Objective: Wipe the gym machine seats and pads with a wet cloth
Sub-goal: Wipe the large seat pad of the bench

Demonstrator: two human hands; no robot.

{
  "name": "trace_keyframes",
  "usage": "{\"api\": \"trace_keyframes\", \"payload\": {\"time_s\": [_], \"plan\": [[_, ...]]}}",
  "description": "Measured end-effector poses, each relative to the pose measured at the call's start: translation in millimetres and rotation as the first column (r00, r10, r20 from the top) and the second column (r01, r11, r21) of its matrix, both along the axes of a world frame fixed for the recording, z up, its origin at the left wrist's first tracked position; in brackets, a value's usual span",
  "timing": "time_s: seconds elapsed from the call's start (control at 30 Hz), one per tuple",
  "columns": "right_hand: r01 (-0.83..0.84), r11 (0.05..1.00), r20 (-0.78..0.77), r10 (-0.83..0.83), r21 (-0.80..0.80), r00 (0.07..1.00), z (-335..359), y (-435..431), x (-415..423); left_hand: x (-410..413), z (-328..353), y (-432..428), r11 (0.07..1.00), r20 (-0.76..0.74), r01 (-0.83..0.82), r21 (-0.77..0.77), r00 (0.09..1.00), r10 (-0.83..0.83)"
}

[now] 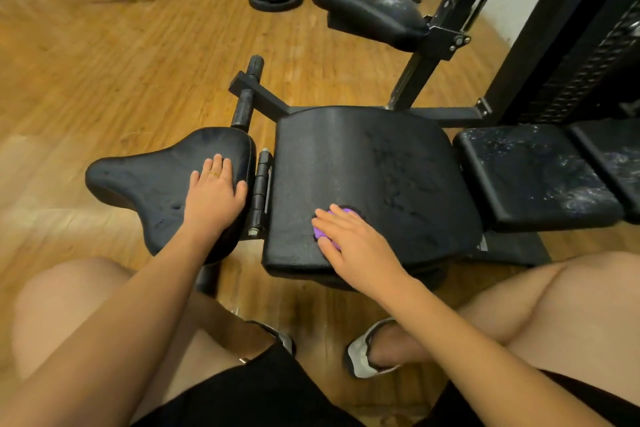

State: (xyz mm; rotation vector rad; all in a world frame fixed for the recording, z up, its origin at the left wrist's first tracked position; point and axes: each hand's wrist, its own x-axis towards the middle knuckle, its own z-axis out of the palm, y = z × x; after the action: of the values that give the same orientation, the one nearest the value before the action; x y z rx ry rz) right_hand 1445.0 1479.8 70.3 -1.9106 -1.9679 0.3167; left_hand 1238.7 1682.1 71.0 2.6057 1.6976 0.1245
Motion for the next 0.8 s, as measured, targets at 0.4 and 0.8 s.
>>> {"api": "trace_keyframes", "payload": {"time_s": [0.4,0.8], "plan": [[0.768,0.547,-0.578,-0.525,0.333,0.625,-18.0,-87.7,74.8,75.4,0.8,-69.4,0.824,0.247,0.517,-0.231,0.85,-0.465],[0.981,0.181,-0.847,-0.529,-0.067,0.04,-61.3,-59.1,56.5,81.2,-9.1,-73.5,0.85,0.267,0.5,-0.165,0.852,-0.45]]}}
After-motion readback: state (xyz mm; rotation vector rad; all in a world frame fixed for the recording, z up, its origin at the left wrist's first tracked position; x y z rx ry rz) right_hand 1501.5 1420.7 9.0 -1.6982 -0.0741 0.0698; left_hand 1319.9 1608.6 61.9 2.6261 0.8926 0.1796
